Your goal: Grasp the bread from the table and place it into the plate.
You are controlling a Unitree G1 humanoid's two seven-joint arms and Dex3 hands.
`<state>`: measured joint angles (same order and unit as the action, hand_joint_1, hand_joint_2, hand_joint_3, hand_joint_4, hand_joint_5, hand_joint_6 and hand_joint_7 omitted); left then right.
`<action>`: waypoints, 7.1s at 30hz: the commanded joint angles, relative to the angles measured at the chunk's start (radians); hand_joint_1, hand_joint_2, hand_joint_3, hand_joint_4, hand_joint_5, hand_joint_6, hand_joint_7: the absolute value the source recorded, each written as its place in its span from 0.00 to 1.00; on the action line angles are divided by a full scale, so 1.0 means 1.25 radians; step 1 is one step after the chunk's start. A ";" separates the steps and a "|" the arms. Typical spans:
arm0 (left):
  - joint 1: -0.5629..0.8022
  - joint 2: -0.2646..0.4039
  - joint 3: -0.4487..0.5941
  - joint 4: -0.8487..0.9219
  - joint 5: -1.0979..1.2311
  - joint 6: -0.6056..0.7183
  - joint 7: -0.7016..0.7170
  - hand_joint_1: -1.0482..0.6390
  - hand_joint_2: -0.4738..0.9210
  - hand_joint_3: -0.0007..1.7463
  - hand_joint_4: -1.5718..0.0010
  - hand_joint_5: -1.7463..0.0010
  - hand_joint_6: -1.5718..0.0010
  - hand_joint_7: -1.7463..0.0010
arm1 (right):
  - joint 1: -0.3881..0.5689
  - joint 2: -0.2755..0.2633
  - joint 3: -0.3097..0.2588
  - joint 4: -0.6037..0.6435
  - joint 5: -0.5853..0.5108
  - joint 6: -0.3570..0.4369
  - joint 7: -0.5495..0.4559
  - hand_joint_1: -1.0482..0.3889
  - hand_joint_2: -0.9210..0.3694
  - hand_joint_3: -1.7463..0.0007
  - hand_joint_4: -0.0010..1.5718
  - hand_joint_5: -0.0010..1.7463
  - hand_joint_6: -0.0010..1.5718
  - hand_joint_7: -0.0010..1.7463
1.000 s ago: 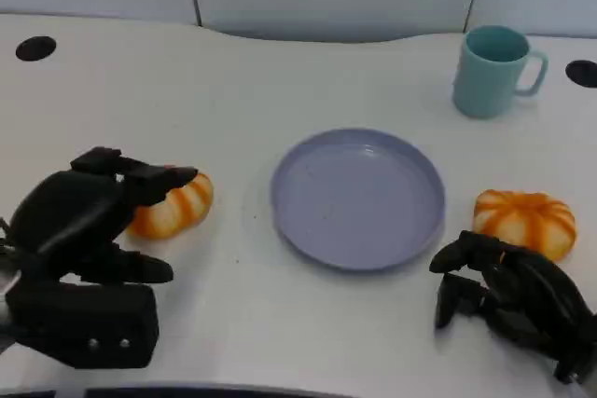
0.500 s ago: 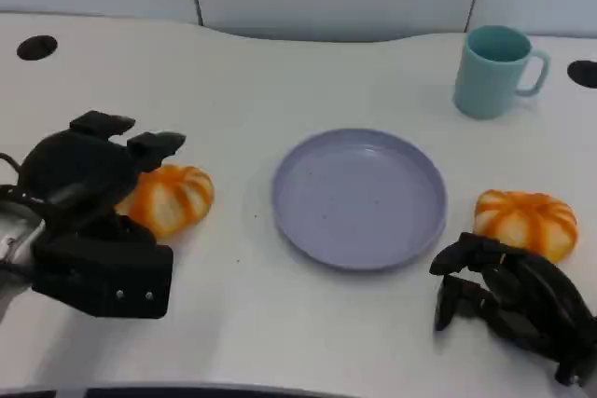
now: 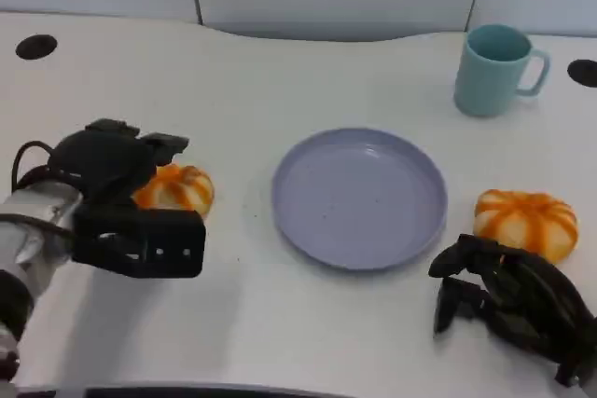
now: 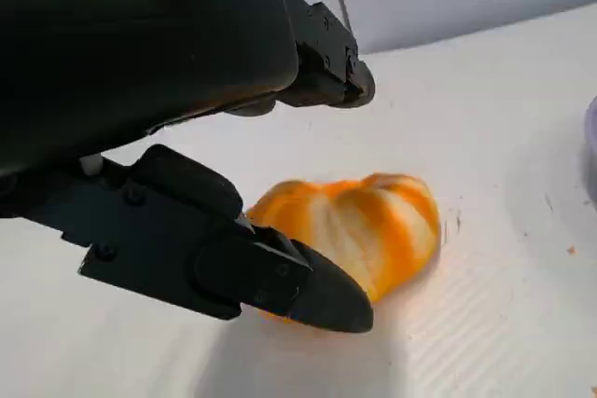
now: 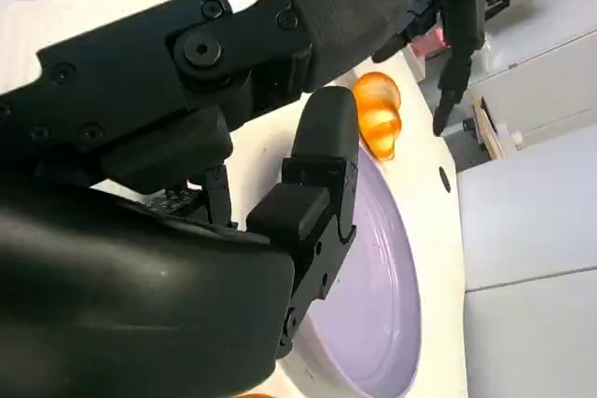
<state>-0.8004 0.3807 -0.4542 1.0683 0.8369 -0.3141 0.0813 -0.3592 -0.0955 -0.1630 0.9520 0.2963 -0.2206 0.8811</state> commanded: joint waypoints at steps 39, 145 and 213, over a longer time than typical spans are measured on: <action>-0.066 -0.138 -0.099 0.222 -0.055 0.179 0.014 0.21 0.92 0.00 0.79 0.80 0.73 0.94 | 0.059 -0.004 -0.009 -0.001 0.015 0.010 0.025 0.36 0.00 0.94 0.39 0.87 0.49 0.52; -0.215 -0.300 -0.214 0.187 -0.003 -0.097 0.219 0.34 0.98 0.16 0.50 0.00 0.69 0.03 | 0.020 0.039 -0.009 0.045 0.016 -0.007 0.020 0.38 0.00 0.96 0.40 0.89 0.51 0.50; 0.115 -0.215 0.342 -0.048 -0.724 -0.218 -0.494 0.11 1.00 0.05 1.00 0.53 0.89 0.78 | 0.000 0.022 -0.027 0.079 0.011 -0.002 0.021 0.39 0.00 0.95 0.41 0.87 0.50 0.52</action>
<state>-0.6977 0.1015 -0.0659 1.0477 -0.0127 -0.6156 -0.4861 -0.3893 -0.0534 -0.1959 1.0156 0.3238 -0.2474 0.9216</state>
